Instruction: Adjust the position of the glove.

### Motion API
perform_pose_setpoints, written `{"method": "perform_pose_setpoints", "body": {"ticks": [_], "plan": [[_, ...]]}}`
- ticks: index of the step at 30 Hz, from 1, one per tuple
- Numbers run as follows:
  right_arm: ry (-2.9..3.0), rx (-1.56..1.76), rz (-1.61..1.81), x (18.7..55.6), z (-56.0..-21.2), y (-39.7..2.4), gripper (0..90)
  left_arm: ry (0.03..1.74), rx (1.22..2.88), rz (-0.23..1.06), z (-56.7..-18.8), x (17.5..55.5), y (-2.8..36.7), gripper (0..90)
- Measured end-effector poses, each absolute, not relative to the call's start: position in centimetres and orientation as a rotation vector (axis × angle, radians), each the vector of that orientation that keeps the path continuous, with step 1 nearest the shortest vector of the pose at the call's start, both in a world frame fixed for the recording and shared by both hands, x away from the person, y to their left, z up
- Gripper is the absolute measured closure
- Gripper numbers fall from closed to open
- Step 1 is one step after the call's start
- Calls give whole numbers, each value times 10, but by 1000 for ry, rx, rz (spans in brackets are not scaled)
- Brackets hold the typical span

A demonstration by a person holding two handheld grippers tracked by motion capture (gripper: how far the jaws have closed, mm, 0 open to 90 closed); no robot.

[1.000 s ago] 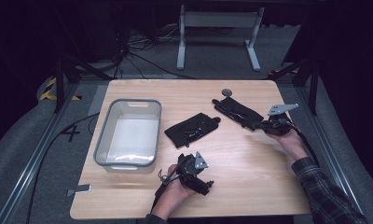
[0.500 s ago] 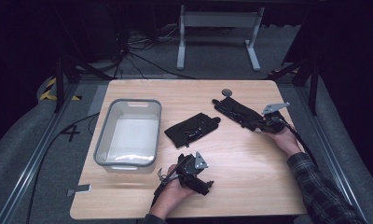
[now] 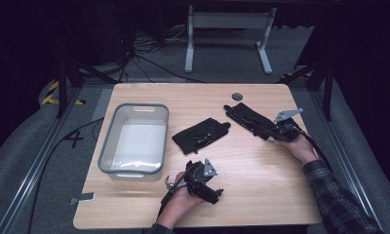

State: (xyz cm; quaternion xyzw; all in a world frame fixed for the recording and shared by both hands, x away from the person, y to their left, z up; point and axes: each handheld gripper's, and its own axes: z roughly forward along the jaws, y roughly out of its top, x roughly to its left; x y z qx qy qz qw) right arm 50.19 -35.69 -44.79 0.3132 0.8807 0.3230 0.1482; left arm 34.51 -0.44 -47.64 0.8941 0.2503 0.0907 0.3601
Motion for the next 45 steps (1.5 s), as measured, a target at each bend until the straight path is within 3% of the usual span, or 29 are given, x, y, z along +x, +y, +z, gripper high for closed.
{"method": "perform_pose_setpoints", "body": {"ticks": [16,36,45], "plan": [[2597,876,926,461,-446,-364,900,646,2306,236,-476,345,-4,2],[2692,833,973,378,-446,-375,900,646,2306,236,-476,345,-4,2],[2640,783,1024,374,-430,-374,900,646,2305,236,-476,345,-4,2]]}}
